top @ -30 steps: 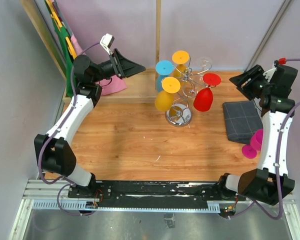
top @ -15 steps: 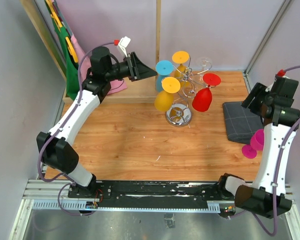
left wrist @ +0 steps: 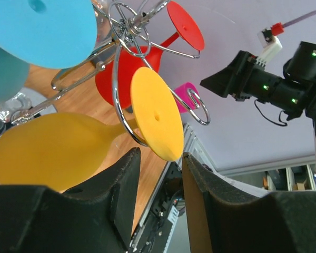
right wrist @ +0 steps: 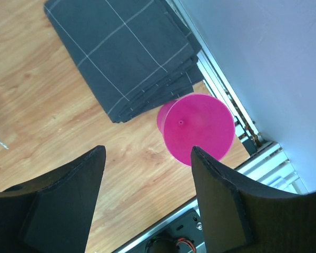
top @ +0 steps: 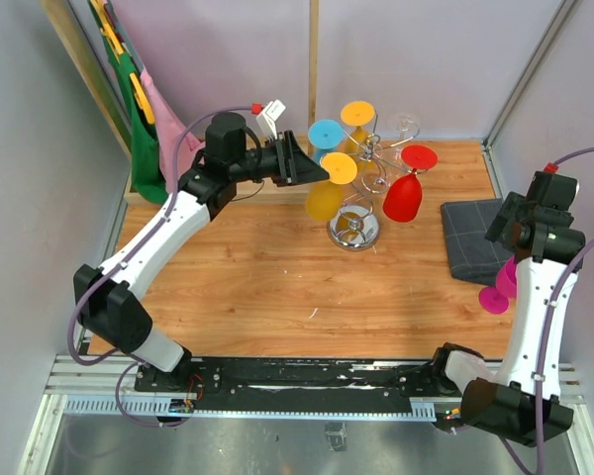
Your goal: Place the wine glass upside down on the wine glass rack
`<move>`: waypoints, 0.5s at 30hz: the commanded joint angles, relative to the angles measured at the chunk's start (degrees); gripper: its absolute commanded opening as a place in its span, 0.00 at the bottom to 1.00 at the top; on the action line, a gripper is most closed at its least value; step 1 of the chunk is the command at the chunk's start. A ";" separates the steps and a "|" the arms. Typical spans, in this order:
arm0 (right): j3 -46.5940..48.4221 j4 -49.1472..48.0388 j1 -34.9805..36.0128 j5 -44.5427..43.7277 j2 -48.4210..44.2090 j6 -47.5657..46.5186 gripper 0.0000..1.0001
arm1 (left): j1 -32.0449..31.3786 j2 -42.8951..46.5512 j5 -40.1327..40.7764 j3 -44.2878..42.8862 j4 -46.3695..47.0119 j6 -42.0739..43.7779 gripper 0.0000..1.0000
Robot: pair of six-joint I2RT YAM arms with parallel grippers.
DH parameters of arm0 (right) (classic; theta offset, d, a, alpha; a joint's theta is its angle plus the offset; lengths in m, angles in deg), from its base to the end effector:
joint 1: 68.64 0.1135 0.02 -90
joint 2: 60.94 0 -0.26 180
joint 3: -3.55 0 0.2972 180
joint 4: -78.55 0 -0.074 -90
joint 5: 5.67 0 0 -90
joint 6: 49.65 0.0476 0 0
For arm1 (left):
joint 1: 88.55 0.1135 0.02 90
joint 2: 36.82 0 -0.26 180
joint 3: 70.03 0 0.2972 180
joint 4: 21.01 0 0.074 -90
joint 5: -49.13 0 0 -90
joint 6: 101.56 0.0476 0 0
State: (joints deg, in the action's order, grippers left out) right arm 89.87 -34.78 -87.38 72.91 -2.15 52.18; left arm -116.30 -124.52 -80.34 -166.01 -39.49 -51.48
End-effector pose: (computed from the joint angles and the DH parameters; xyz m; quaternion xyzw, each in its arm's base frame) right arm 0.2265 -0.0868 0.3971 0.2781 0.8556 -0.1154 0.4211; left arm 0.3511 -0.2189 0.3965 0.1388 0.7410 -0.5514 0.3573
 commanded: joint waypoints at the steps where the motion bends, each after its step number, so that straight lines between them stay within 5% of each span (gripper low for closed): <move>1: -2.29 0.08 -0.51 -5.42 1.32 -0.87 0.68 | -0.26 4.40 1.80 0.28 -0.31 1.22 0.42; 15: -9.02 -2.96 -1.45 -3.92 4.72 0.01 0.68 | -2.35 6.72 1.66 1.53 0.72 0.07 0.42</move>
State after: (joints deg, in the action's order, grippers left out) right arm 83.12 -36.11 -87.69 68.78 1.23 52.03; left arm -117.91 -119.15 -78.96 -165.16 -39.67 -51.80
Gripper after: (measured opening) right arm 0.680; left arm 0.424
